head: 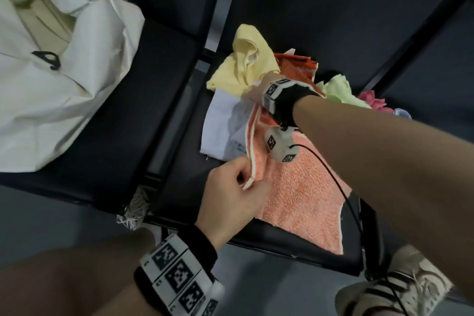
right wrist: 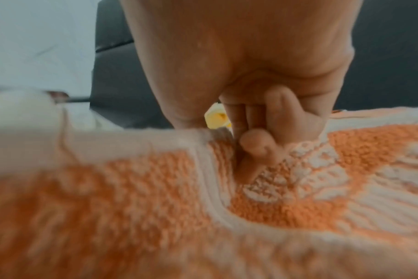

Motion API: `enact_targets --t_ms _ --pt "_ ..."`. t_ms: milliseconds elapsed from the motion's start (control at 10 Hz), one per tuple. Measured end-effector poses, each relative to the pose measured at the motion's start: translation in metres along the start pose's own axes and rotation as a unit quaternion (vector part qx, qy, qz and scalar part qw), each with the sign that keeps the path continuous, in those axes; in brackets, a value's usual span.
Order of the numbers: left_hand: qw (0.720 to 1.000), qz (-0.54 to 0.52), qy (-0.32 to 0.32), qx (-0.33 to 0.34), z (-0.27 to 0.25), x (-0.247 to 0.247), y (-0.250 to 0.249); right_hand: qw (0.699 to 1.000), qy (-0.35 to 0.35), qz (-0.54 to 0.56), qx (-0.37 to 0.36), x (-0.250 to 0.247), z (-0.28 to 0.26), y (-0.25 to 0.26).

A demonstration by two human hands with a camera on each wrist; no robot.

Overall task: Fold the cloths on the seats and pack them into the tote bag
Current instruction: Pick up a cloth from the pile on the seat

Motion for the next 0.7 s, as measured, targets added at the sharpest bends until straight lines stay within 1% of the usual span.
enact_targets --t_ms 100,200,300,400,500,600,700 --pt "1.000 -0.007 0.002 0.022 -0.003 0.011 -0.006 0.997 -0.067 -0.005 -0.024 -0.026 -0.013 -0.002" --pt "0.999 -0.017 0.019 0.029 -0.009 0.028 -0.014 0.994 -0.110 0.003 0.002 -0.053 -0.033 -0.016" --pt "0.998 -0.010 0.051 0.039 -0.015 0.050 -0.022 0.986 -0.165 -0.017 0.004 -0.073 -0.063 -0.033" --pt "0.995 0.022 0.080 0.049 -0.018 0.075 -0.027 0.983 -0.179 -0.001 0.032 -0.084 -0.081 -0.068" --pt "0.992 0.045 0.103 0.059 -0.020 0.102 -0.027 0.984 -0.172 0.023 0.041 -0.095 -0.090 -0.102" --pt "0.985 0.075 0.143 0.062 -0.021 0.132 -0.027 0.981 -0.175 0.043 0.077 -0.106 -0.094 -0.139" --pt "0.977 0.107 0.176 0.049 -0.022 0.161 -0.023 0.978 -0.169 0.068 0.103 -0.111 -0.080 -0.186"
Point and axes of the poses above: each hand's wrist, its own z-axis towards the middle knuckle, its own x-axis out of the palm, y = z × x, the point moved 5 cm from there along z, towards the middle knuckle, and after that the axes turned 10 degrees about y, right-handed, at the moved point
